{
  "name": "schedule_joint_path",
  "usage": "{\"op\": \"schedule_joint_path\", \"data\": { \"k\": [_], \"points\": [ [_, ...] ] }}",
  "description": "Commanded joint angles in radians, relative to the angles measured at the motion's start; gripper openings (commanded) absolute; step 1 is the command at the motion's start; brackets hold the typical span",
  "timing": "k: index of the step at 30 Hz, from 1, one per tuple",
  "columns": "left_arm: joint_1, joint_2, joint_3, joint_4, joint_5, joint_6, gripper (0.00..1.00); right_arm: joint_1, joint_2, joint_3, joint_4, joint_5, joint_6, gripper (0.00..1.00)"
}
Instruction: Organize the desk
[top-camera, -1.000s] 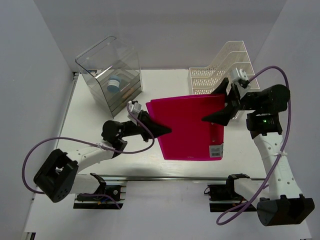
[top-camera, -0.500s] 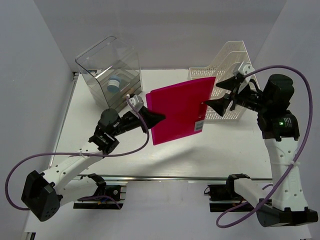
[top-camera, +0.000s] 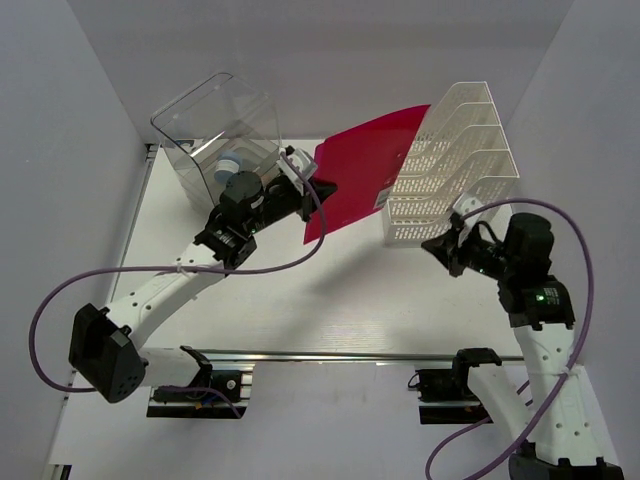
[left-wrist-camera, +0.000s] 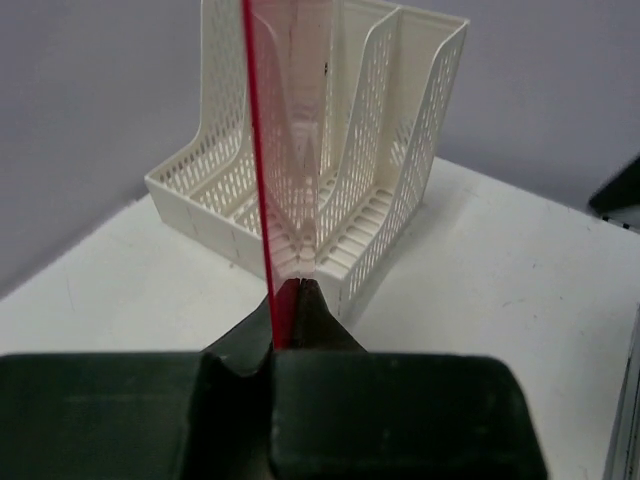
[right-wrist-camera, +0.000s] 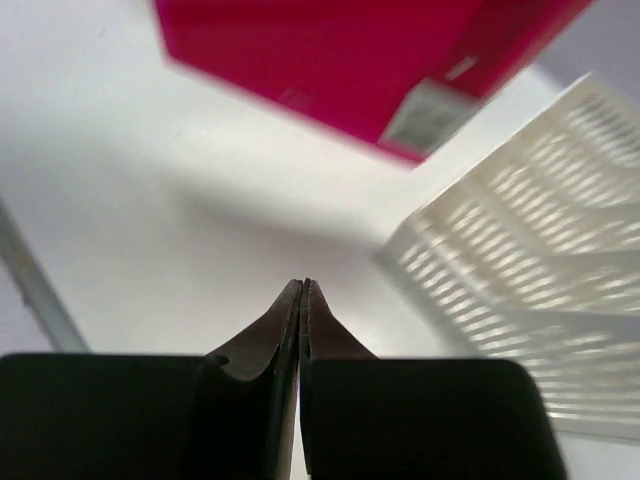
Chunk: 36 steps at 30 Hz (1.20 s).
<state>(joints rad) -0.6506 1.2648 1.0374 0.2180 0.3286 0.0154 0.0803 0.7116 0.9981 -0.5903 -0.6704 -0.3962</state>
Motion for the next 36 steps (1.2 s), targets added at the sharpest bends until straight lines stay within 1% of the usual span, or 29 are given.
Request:
{"op": "schedule_joint_path", "data": {
  "k": [1, 3, 4, 5, 7, 9, 10, 13, 14, 17, 22, 26, 31, 35, 36],
  "points": [
    [0.000, 0.027, 0.110, 0.084, 0.059, 0.024, 0.00, -0.002, -0.040, -0.122, -0.016, -0.139, -0.065, 0.00],
    [0.000, 0.085, 0.166, 0.109, 0.076, 0.029, 0.00, -0.001, -0.075, -0.201, -0.041, -0.216, -0.160, 0.00],
    [0.000, 0.103, 0.182, 0.124, 0.088, 0.031, 0.00, 0.001, -0.084, -0.225, -0.083, -0.329, -0.347, 0.00],
    [0.000, 0.126, 0.196, 0.164, 0.117, 0.032, 0.00, 0.001, -0.093, -0.246, -0.174, -0.369, -0.433, 0.00],
    [0.000, 0.192, 0.236, 0.231, 0.151, 0.020, 0.00, -0.001, -0.112, -0.329, -0.207, -0.420, -0.548, 0.00],
    [0.000, 0.266, 0.283, 0.267, 0.194, 0.003, 0.00, 0.001, -0.112, -0.395, -0.189, -0.394, -0.569, 0.00],
    [0.000, 0.289, 0.300, 0.300, 0.207, -0.005, 0.00, 0.006, -0.107, -0.391, -0.192, -0.379, -0.588, 0.00],
    [0.000, 0.375, 0.348, 0.391, 0.239, -0.054, 0.00, 0.001, -0.086, -0.395, -0.136, -0.293, -0.531, 0.00],
    [0.000, 0.396, 0.361, 0.405, 0.250, -0.075, 0.00, 0.004, -0.078, -0.410, -0.078, -0.267, -0.465, 0.00],
    [0.000, 0.476, 0.418, 0.454, 0.299, -0.107, 0.00, -0.001, -0.066, -0.395, -0.071, -0.190, -0.440, 0.00],
    [0.000, 0.567, 0.489, 0.544, 0.342, -0.170, 0.00, -0.004, -0.066, -0.400, -0.078, -0.187, -0.457, 0.00],
    [0.009, 0.637, 0.561, 0.538, 0.389, -0.203, 0.00, -0.007, -0.057, -0.397, -0.082, -0.184, -0.460, 0.01],
    [0.009, 0.668, 0.593, 0.535, 0.446, -0.222, 0.00, -0.004, -0.055, -0.398, -0.080, -0.184, -0.460, 0.01],
    [0.019, 0.743, 0.665, 0.547, 0.490, -0.270, 0.00, -0.007, -0.054, -0.398, -0.077, -0.181, -0.460, 0.01],
    [0.019, 0.792, 0.715, 0.567, 0.507, -0.290, 0.00, -0.007, -0.054, -0.398, -0.078, -0.181, -0.457, 0.01]
  ]
}}
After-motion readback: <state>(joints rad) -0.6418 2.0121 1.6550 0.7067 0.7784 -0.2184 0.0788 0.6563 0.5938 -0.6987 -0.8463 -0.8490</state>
